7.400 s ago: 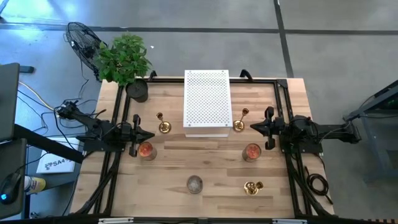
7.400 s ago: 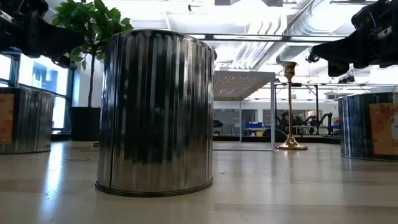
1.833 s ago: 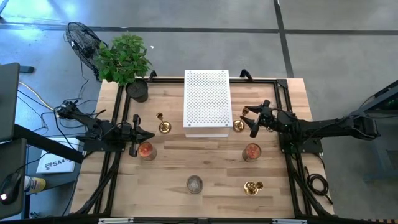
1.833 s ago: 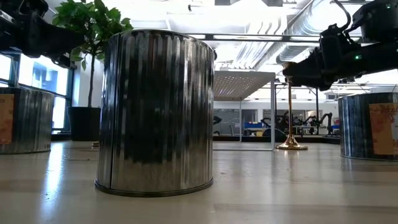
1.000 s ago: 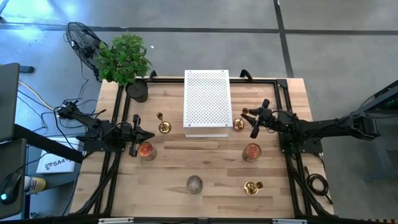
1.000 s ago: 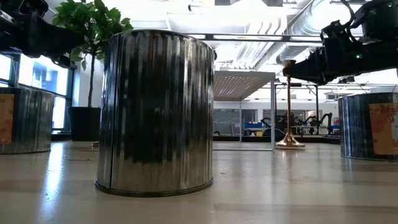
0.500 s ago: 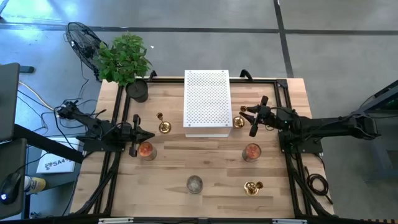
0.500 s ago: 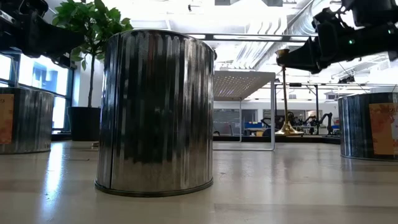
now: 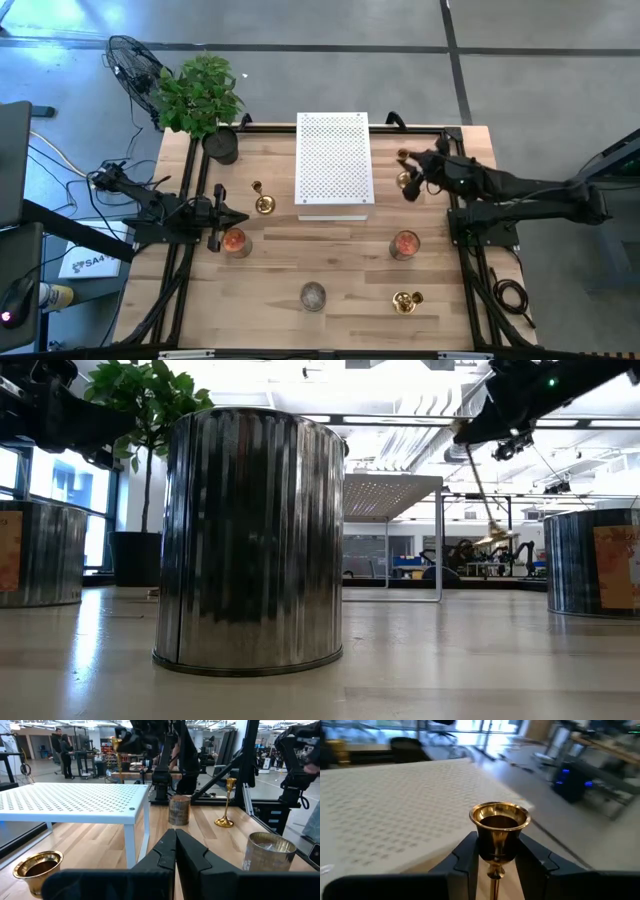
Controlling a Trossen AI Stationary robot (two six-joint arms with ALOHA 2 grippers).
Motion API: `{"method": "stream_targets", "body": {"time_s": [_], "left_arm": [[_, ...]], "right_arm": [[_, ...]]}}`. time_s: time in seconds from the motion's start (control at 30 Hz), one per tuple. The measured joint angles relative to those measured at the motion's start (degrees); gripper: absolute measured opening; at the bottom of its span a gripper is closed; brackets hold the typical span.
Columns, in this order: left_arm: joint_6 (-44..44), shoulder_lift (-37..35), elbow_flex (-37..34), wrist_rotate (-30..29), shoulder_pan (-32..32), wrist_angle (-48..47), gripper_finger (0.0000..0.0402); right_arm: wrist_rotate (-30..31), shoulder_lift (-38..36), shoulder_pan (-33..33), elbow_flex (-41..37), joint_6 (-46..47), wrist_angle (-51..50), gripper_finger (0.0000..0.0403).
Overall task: Pick & Place candle stick holders
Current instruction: Put the right golden candle holder on the shelf
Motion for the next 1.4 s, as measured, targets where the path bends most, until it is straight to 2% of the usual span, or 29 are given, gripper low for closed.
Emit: {"method": "stream_targets", "body": {"time_s": [0.13,0.4,0.57,0.8,0.97,1.1,1.27,1.4], "left_arm": [[0.00,0.02,-0.01,0.00,-0.01,0.00,0.0001],[0.00,0.00,0.00,0.00,0.00,0.00,0.0001],[0.00,0.00,0.00,0.00,0.01,0.01,0.0001],[0.00,0.01,0.00,-0.02,0.00,0.00,0.0001],[0.00,0.01,0.00,0.00,0.00,0.00,0.0001],[0.00,-0.01,-0.01,-0.02,0.02,0.01,0.0001],[0.00,0.00,-0.01,-0.01,0.00,0.00,0.0001],[0.00,0.02,0.00,0.00,0.00,0.00,0.0001]], "right_arm": [[2.31,-0.02,0.00,4.17,-2.24,-0.48,0.0090],[0.84,1.11,-1.52,11.51,-9.76,6.02,0.0090],[-6.00,5.73,-4.90,16.17,-10.54,7.58,0.0090],[-16.99,16.16,-10.56,19.91,-10.54,17.32,0.0090],[-28.84,22.83,-18.07,22.26,-7.29,22.03,0.0090],[-35.53,26.41,-25.18,23.30,-2.37,24.54,0.0090],[-41.88,29.73,-30.78,24.42,1.56,26.79,0.0090],[-42.06,33.44,-31.19,24.42,1.53,28.37,0.0090]]}}
